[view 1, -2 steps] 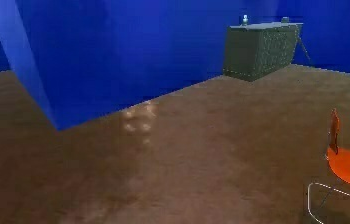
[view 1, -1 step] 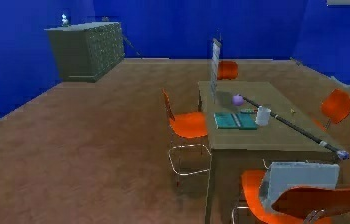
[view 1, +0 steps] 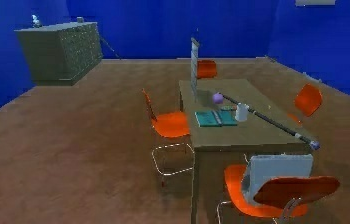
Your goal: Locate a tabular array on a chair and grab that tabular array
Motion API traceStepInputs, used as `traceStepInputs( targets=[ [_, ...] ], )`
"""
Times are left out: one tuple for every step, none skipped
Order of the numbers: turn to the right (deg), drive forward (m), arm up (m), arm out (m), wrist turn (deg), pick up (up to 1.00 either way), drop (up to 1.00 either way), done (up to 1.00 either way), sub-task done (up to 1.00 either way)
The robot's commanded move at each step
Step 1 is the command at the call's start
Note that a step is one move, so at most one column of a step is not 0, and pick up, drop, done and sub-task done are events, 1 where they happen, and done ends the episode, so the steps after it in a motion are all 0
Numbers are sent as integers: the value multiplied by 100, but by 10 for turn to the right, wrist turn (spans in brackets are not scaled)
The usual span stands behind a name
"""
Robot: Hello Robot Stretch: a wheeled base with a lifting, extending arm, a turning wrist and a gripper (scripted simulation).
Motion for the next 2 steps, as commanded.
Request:
traceStepInputs(
  targets=[
    [30,0,0,0,0,0,0,0,0],
    [0,45,0,0,0,0,0,0,0]
  ],
)
